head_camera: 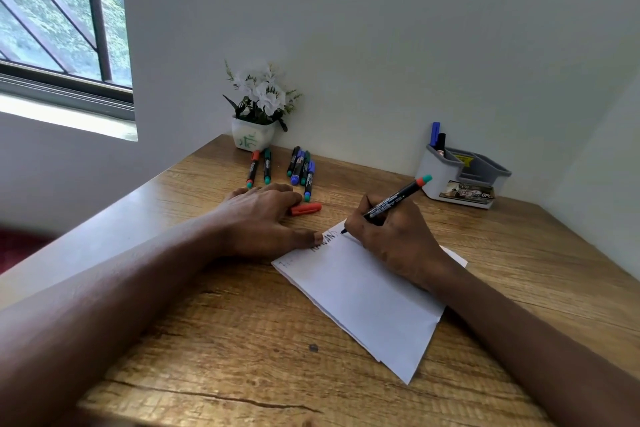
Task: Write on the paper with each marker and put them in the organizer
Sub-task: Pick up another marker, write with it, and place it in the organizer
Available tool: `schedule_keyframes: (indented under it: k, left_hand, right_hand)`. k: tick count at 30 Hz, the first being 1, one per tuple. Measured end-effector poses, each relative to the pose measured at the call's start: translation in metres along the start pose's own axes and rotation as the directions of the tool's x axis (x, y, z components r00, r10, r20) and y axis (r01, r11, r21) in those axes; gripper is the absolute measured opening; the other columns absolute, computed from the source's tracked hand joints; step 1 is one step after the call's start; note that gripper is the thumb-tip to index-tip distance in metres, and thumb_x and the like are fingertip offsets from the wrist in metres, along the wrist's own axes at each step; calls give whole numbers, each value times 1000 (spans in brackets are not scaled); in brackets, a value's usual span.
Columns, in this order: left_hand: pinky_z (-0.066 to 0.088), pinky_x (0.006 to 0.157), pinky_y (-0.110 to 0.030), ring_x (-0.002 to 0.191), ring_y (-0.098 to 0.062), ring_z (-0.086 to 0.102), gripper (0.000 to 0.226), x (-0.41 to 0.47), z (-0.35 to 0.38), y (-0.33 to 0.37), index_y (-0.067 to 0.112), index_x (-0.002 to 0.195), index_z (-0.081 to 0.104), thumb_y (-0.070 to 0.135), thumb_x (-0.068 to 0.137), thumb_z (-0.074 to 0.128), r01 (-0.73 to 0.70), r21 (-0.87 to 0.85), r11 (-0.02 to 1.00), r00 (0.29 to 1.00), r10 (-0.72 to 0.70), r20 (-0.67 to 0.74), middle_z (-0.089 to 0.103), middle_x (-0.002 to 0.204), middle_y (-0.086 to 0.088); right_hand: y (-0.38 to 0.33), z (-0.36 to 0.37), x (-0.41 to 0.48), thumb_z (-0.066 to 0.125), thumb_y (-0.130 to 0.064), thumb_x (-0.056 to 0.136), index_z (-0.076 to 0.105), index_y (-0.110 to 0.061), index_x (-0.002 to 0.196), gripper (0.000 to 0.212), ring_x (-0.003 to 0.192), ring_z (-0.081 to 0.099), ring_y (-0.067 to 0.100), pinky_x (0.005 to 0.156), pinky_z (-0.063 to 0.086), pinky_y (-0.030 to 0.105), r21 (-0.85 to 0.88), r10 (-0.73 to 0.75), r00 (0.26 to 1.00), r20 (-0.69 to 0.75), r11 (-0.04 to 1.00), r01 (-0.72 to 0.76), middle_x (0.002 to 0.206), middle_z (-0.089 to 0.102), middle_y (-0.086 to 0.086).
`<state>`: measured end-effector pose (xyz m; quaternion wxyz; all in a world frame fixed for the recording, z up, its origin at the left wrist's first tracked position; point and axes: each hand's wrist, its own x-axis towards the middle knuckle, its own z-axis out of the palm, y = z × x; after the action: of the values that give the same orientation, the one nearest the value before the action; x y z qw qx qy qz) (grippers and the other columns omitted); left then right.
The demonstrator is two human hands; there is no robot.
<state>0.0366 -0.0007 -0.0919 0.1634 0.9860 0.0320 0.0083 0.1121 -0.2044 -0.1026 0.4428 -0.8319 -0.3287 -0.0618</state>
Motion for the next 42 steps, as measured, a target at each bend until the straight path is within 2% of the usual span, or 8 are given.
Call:
schedule_keyframes:
  k: [4, 10, 15, 20, 26, 30, 34, 42]
  left_hand:
    - [22, 122, -50, 151, -18, 25, 85, 1, -1, 1, 32, 157, 29, 74, 87, 53, 10, 5, 1000, 1000, -10, 6, 22, 167, 7]
    - [23, 122, -51, 151, -19, 25, 85, 1, -1, 1, 32, 157, 29, 75, 86, 51, 14, 12, 1000, 1000, -14, 15, 22, 167, 6]
    - [23, 122, -51, 151, -19, 25, 85, 1, 0, 1, 32, 157, 28, 75, 86, 52, 14, 11, 1000, 1000, -15, 17, 22, 167, 6]
    - [22, 122, -50, 150, -18, 26, 86, 0, 1, -2, 33, 157, 30, 76, 86, 51, -3, 8, 1000, 1000, 3, -6, 23, 166, 8]
    - [21, 123, -51, 151, -17, 24, 84, 1, 0, -1, 34, 156, 29, 76, 86, 51, 2, 7, 1000, 1000, -2, 2, 22, 167, 8]
    - [22, 122, -51, 150, -17, 25, 84, 2, 0, -2, 34, 156, 31, 75, 86, 51, -12, 4, 1000, 1000, 12, -1, 24, 166, 8]
    - [23, 122, -51, 150, -18, 26, 84, 2, 0, -1, 34, 156, 31, 75, 86, 52, -9, 5, 1000, 1000, 9, -3, 24, 166, 7]
    - [22, 123, -49, 151, -17, 25, 85, 0, -1, 0, 33, 157, 29, 75, 86, 52, 0, 0, 1000, 1000, 0, 3, 22, 167, 7]
  right_hand:
    - [0, 0, 0, 72, -19, 86, 65, -12, 72, 17, 57, 54, 4, 56, 44, 21, -6, 2, 1000, 25, 1000, -2, 59, 60, -7]
    - [-1, -3, 0, 70, -15, 87, 63, -9, 69, 20, 51, 53, 8, 56, 45, 29, 85, 52, 998, 35, 995, -54, 54, 59, -4]
    - [-1, -3, 0, 70, -13, 88, 64, -8, 73, 17, 48, 55, 7, 52, 46, 24, 135, 94, 996, -7, 987, -92, 53, 61, -5]
    - [0, -3, 0, 70, -15, 87, 63, -10, 70, 18, 52, 54, 8, 55, 47, 30, 63, 68, 997, 27, 996, -70, 55, 59, -6]
    - [-1, -5, 2, 70, -11, 89, 64, 1, 76, 18, 47, 54, 8, 50, 46, 23, 107, 96, 995, 24, 989, -98, 51, 59, -6]
    - [0, -3, 1, 71, -13, 89, 66, -2, 77, 17, 52, 56, 7, 53, 48, 23, 73, 78, 996, 31, 994, -80, 57, 62, -3]
    - [1, -3, 1, 71, -13, 90, 69, -1, 81, 15, 51, 58, 10, 52, 49, 23, 165, 148, 989, -14, 976, -144, 59, 65, 2]
    - [-4, -3, 2, 71, -14, 86, 66, -4, 72, 17, 49, 60, 10, 54, 51, 27, 0, 81, 996, -31, 997, -81, 56, 66, 2]
